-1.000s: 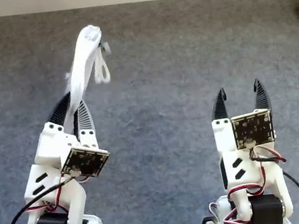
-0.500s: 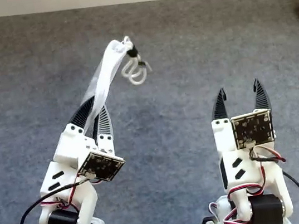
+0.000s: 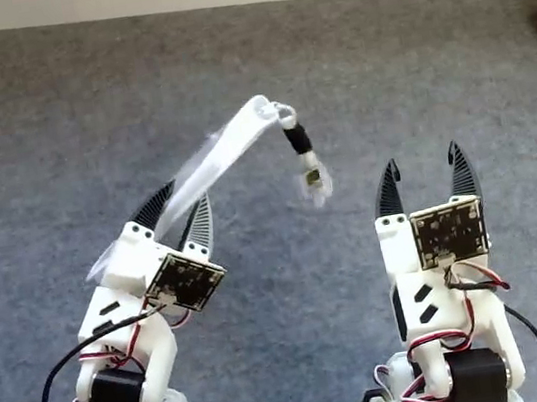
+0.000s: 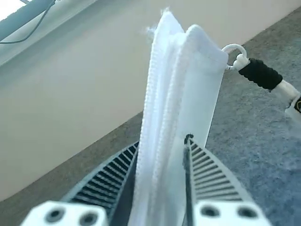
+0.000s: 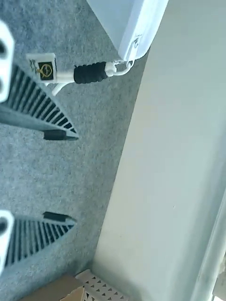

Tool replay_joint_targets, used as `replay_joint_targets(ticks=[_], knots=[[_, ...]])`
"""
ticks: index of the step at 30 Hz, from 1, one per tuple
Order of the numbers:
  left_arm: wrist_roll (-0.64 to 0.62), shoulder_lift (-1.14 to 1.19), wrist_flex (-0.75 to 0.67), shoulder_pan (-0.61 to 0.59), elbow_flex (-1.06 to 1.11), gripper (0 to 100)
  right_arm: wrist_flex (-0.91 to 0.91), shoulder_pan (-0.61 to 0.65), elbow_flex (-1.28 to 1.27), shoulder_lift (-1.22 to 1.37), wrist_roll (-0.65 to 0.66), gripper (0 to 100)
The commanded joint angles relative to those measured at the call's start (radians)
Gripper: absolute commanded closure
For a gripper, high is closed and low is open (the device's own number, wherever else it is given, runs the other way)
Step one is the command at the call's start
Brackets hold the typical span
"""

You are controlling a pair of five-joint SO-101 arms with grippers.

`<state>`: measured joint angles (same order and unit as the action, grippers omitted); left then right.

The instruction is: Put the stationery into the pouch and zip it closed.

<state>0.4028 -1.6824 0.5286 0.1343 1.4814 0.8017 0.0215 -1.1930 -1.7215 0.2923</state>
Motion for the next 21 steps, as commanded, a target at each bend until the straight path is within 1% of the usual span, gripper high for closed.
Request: replay_joint_targets(ticks=[1, 4, 6, 8, 11, 13, 19, 21], knots=[[-0.011, -0.018, -0.015, -0.045, -0.024, 86, 0.007, 0.005, 0.018, -0.012, -0.009, 76.2], [-0.012, -0.018, -0.005, -0.042, -0.048, 85, 0.007, 0.007, 0.016, -0.012, -0.009, 76.2], [-0.014, -0.018, 0.069, -0.033, -0.087, 82, 0.007, 0.007, 0.012, -0.012, -0.009, 76.2], [-0.020, -0.018, 0.152, 0.002, -0.137, 79, 0.004, 0.007, 0.012, -0.012, -0.009, 76.2], [-0.092, -0.018, 0.269, 0.067, -0.219, 77, 0.004, 0.007, 0.012, -0.012, -0.009, 76.2], [-0.103, -0.018, 0.331, 0.108, -0.278, 76, 0.004, 0.007, 0.012, -0.012, -0.009, 76.2], [-0.109, -0.018, 0.468, 0.220, -0.441, 77, 0.002, 0.007, 0.012, -0.012, -0.009, 76.2], [-0.158, -0.018, 0.496, 0.240, -0.489, 77, 0.002, 0.007, 0.012, -0.012, -0.009, 76.2]])
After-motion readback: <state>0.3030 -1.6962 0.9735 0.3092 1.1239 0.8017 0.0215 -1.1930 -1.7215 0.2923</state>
